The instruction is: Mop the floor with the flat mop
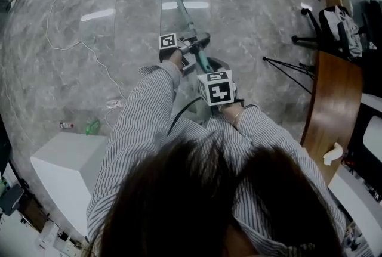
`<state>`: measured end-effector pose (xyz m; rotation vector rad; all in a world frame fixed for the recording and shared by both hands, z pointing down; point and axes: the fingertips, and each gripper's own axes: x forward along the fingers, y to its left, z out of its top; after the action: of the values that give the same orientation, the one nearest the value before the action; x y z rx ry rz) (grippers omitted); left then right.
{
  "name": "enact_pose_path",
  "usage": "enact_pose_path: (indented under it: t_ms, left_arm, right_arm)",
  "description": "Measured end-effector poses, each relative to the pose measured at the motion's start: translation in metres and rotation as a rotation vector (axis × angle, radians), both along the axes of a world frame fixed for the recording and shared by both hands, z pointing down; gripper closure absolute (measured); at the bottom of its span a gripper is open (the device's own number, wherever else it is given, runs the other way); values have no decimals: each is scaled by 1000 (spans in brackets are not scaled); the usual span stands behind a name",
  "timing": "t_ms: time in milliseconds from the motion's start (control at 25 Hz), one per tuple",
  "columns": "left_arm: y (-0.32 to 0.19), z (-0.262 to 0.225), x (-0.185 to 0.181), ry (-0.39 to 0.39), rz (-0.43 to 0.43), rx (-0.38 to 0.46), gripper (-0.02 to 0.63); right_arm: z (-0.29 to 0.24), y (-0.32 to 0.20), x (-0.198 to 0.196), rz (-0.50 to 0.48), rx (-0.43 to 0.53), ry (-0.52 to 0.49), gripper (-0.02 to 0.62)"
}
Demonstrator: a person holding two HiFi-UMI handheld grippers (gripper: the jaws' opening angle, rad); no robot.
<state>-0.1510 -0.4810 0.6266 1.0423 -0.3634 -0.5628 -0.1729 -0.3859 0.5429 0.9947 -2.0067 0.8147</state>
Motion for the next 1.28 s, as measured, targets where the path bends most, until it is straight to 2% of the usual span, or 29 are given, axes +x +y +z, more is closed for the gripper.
enact_pose_path:
  t_ms: [280, 520, 960, 1280]
  left_arm:
    - [-131, -6, -35, 1, -55, -5, 479]
    - [-192, -6, -53, 16, -111, 20, 476]
    - [-192, 1, -52, 17, -141, 27, 479]
    - [-133, 1, -34, 14, -125, 16, 485]
  right_arm:
    - [-7, -133, -30, 15, 3, -54, 456]
    - [-7, -192, -43, 39, 2, -95, 456]
    - [-2, -190, -39, 51, -1, -99, 459]
    - [-3, -131, -20, 127, 6, -144, 463]
